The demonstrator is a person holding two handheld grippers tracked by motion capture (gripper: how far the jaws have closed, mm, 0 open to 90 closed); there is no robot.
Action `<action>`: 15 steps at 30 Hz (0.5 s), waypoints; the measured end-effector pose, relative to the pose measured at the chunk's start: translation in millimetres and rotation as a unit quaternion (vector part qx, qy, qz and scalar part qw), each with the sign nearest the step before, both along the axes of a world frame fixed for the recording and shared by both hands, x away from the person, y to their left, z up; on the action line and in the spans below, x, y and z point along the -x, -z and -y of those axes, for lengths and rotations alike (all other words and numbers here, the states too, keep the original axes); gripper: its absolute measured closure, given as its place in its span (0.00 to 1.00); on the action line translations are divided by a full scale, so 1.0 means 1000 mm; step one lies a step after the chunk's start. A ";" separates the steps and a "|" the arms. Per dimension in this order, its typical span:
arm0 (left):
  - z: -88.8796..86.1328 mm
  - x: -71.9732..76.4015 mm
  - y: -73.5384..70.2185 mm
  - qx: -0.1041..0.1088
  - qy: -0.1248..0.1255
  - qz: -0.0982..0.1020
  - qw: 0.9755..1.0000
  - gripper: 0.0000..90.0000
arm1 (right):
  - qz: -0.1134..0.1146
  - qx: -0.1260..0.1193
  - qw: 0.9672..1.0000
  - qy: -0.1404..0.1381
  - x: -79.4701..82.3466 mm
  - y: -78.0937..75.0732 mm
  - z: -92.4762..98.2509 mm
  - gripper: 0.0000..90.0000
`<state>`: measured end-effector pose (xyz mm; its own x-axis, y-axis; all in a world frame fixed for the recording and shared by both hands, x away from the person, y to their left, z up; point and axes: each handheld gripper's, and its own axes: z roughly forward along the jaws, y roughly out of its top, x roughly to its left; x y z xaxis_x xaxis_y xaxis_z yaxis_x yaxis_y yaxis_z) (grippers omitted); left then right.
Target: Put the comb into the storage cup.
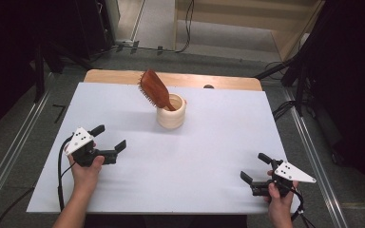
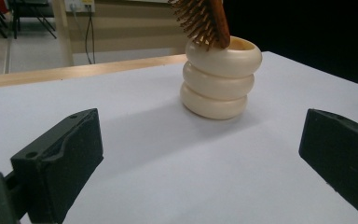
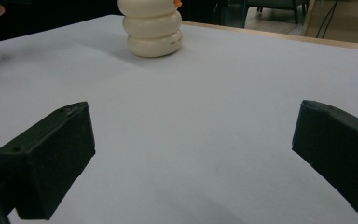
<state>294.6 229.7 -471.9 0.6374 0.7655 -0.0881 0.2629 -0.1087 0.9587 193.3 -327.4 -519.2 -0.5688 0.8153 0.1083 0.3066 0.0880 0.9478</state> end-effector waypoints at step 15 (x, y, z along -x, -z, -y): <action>-0.028 0.026 0.007 -0.008 -0.006 0.004 1.000 0.00 | -0.001 0.004 1.000 0.008 0.000 0.000 -0.001 0.00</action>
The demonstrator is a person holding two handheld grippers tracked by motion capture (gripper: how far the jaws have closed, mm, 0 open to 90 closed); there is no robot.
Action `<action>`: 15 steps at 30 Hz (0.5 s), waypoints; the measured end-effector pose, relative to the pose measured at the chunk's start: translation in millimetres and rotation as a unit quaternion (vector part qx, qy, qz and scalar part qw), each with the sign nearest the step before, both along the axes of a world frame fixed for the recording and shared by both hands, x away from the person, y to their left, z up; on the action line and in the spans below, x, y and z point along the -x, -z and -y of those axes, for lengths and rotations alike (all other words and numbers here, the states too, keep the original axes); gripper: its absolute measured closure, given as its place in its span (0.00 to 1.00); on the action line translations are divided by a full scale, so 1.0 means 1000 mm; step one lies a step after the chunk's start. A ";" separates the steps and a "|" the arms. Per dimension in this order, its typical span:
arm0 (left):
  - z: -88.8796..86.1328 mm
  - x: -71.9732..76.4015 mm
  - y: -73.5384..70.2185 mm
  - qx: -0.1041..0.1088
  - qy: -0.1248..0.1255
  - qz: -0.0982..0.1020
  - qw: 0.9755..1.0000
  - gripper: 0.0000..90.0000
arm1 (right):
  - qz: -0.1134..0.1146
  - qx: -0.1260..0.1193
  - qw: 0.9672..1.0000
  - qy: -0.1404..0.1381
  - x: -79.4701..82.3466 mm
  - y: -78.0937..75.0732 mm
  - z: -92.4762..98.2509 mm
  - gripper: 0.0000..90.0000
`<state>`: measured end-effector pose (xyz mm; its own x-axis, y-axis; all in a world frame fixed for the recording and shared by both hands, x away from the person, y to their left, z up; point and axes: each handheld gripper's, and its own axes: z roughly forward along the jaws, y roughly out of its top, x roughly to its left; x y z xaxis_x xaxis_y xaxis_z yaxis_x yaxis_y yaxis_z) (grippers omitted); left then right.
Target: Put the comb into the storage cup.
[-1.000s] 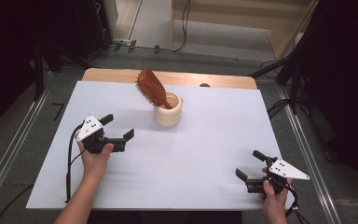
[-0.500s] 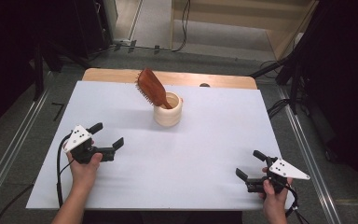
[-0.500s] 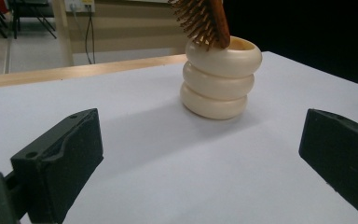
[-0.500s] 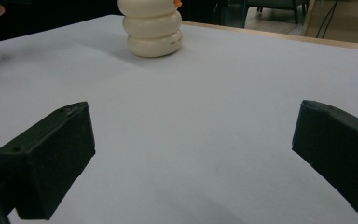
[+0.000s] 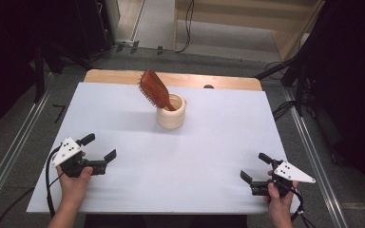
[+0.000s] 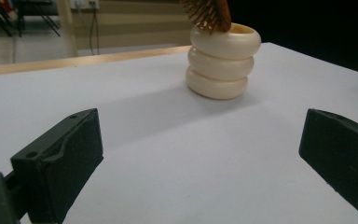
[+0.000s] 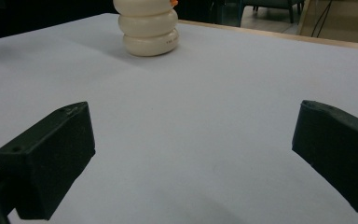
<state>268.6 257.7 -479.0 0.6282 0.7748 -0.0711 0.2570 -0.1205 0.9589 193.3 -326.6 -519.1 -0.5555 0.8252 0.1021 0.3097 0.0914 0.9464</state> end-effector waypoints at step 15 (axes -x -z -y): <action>-0.030 0.020 0.004 -0.001 -0.013 -0.015 1.000 0.01 | 0.001 0.002 1.000 0.000 0.000 0.000 0.000 0.00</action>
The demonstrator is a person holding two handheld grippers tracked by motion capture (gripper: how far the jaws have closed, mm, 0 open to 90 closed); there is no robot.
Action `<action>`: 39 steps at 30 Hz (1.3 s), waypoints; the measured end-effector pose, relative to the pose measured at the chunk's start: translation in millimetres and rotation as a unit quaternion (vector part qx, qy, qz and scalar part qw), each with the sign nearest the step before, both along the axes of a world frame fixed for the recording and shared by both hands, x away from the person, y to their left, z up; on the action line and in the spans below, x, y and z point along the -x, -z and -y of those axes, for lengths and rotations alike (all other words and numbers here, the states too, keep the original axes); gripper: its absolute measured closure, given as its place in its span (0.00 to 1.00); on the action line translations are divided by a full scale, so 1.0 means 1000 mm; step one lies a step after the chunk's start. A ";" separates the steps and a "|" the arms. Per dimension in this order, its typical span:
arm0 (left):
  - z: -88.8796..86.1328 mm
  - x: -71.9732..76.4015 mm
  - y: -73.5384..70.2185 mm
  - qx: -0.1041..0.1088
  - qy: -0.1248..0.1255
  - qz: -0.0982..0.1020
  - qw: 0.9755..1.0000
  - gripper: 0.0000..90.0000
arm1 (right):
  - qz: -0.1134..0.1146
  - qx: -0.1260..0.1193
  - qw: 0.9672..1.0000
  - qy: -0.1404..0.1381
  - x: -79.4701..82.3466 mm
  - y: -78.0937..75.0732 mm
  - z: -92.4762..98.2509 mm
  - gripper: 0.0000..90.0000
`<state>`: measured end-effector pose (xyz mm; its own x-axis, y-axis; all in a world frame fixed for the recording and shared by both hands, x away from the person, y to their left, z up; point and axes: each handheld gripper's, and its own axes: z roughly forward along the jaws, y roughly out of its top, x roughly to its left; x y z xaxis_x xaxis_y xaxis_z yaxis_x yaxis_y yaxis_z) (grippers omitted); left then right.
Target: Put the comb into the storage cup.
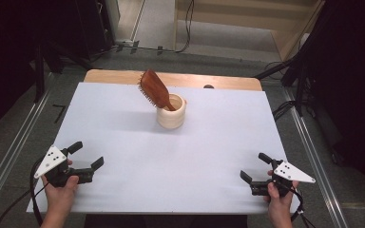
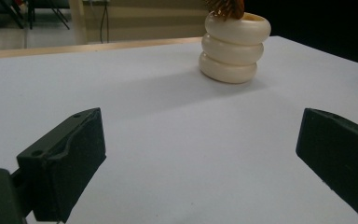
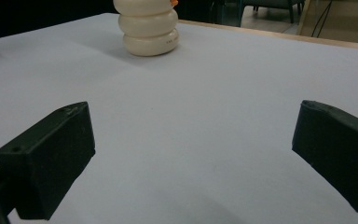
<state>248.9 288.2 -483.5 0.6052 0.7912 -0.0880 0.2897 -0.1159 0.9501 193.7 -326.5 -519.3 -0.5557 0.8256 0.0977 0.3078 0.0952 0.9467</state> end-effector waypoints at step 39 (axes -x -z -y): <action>-0.049 0.016 0.010 0.026 -0.016 -0.022 0.999 0.01 | 0.005 -0.007 1.000 0.004 0.002 0.000 0.002 0.00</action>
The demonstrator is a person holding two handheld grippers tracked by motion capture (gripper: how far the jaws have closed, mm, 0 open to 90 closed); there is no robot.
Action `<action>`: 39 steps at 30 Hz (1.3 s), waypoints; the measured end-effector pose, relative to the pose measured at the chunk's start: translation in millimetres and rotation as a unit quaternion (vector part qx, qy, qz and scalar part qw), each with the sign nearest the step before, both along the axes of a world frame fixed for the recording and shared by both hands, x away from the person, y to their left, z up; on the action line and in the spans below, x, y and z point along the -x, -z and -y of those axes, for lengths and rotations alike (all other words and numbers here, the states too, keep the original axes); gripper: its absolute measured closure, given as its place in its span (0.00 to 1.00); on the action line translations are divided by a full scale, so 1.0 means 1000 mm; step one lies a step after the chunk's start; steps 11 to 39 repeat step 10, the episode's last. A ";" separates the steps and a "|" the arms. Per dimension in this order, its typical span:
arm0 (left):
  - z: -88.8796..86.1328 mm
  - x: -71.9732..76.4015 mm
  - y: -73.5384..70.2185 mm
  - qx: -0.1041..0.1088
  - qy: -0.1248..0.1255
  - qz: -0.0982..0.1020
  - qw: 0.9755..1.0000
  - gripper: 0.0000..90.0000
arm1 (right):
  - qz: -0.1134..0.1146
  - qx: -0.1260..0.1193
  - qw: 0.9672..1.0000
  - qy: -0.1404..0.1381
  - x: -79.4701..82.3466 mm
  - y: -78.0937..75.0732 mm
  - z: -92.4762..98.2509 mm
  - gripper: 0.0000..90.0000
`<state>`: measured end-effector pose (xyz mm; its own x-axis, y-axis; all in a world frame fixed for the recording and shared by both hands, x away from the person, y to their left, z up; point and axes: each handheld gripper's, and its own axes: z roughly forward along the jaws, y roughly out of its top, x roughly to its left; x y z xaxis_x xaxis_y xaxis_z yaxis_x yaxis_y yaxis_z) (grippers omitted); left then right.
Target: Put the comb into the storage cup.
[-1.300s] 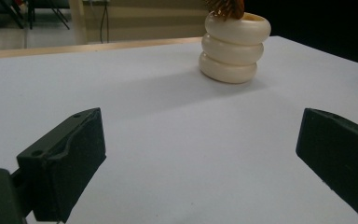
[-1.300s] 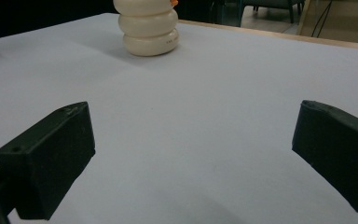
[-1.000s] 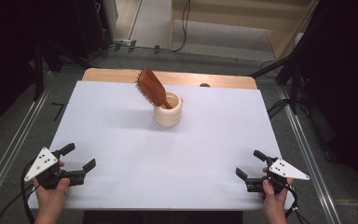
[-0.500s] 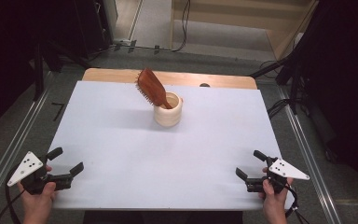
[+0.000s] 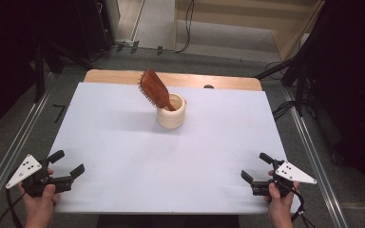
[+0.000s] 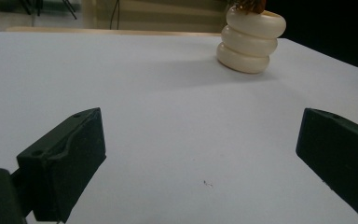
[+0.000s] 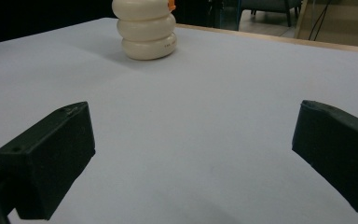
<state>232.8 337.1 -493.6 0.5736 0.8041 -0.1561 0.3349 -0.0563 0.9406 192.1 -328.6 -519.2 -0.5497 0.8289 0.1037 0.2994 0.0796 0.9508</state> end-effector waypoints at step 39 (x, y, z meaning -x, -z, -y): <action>0.002 0.000 0.001 -0.005 0.000 0.004 1.000 0.01 | -0.001 -0.004 1.000 -0.003 -0.001 0.000 0.001 0.00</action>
